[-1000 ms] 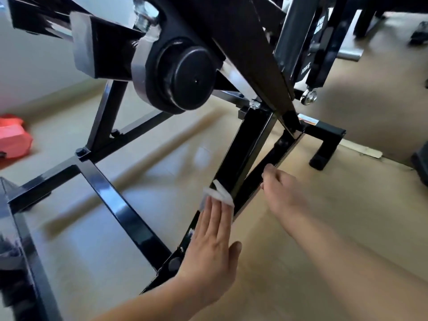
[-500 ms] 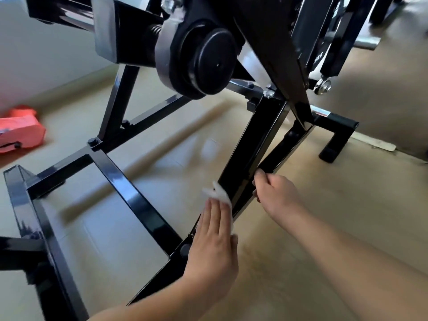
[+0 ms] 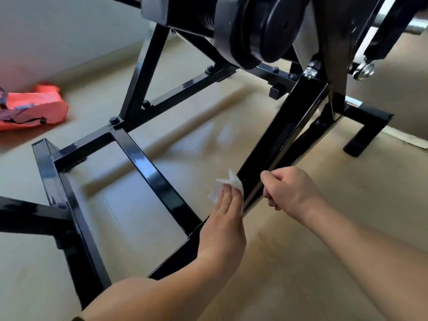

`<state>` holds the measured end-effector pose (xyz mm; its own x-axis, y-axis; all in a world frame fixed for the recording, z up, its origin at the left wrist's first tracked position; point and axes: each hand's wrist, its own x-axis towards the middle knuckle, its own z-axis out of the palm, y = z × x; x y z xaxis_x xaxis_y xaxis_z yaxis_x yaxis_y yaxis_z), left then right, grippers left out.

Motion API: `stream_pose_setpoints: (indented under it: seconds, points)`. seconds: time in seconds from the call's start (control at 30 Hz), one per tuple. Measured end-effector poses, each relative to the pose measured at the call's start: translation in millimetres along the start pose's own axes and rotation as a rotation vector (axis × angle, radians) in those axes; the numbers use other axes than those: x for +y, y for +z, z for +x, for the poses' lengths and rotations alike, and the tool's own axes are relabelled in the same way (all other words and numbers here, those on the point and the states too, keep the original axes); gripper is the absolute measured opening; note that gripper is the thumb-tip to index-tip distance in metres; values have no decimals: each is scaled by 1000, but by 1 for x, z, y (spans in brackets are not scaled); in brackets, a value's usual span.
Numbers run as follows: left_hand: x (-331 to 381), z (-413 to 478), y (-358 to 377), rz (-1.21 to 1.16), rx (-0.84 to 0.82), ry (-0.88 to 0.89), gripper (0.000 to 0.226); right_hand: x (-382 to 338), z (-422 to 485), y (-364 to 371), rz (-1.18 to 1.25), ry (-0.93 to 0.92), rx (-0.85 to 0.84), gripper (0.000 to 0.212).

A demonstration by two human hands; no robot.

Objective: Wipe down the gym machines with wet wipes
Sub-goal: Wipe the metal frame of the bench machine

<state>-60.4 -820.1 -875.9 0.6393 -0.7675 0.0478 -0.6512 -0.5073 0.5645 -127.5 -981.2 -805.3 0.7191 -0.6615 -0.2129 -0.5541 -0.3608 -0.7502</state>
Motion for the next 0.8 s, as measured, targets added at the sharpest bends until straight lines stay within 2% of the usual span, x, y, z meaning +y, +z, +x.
stream_pose_setpoints:
  seconds: [0.1, 0.23, 0.3, 0.4, 0.5, 0.6, 0.7, 0.8]
  points:
    - [4, 5, -7, -82, 21, -51, 52, -8, 1, 5, 20, -22, -46, 42]
    - [23, -24, -3, -160, 4, 62, 59, -6, -1, 10, 53, 43, -148, 41]
    - [35, -31, -6, -298, -1, 71, 54, 0, -1, 7, 157, 126, -187, 44]
    - [48, -18, -6, -458, 77, -34, 43, 15, -6, -4, 449, 251, -150, 45]
    - [64, -12, 2, -561, -125, -21, 50, 37, -16, -8, 597, 338, -197, 37]
    - [70, -14, 19, -502, -295, 54, 74, 68, -19, -3, 607, 488, -89, 21]
    - [57, -15, 11, -388, -248, 25, 57, 76, -13, -18, 432, 536, 32, 14]
    - [30, -10, -19, -153, -51, 44, 33, 66, 2, -54, 327, 413, 139, 19]
